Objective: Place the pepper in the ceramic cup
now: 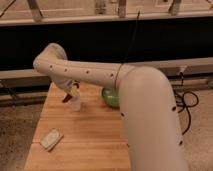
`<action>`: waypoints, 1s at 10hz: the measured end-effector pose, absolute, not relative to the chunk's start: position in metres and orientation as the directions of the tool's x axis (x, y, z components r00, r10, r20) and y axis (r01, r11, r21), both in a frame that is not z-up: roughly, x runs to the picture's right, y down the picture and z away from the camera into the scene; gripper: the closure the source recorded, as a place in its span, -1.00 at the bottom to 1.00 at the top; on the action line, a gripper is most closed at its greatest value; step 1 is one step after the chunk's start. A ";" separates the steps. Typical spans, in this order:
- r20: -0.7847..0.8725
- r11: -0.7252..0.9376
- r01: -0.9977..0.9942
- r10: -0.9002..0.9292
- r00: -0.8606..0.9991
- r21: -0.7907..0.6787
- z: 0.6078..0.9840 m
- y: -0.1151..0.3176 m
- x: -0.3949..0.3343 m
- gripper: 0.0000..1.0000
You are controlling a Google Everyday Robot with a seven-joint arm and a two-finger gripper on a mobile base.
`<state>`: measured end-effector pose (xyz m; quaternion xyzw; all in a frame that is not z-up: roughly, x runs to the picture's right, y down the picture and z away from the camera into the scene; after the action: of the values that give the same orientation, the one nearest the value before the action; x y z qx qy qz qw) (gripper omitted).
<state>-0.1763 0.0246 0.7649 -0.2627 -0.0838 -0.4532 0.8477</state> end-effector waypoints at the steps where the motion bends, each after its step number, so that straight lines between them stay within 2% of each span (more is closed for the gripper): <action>1: 0.377 0.449 0.814 -0.727 0.573 -0.369 0.769 0.026 -0.184 1.00; 6: 0.364 0.448 0.809 -0.732 0.576 -0.380 0.781 0.027 -0.190 0.98; 10: 0.358 0.445 0.805 -0.732 0.580 -0.394 0.786 0.030 -0.186 0.69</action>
<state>-0.1858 0.0298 0.7863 -0.2685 -0.0675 -0.4534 0.8472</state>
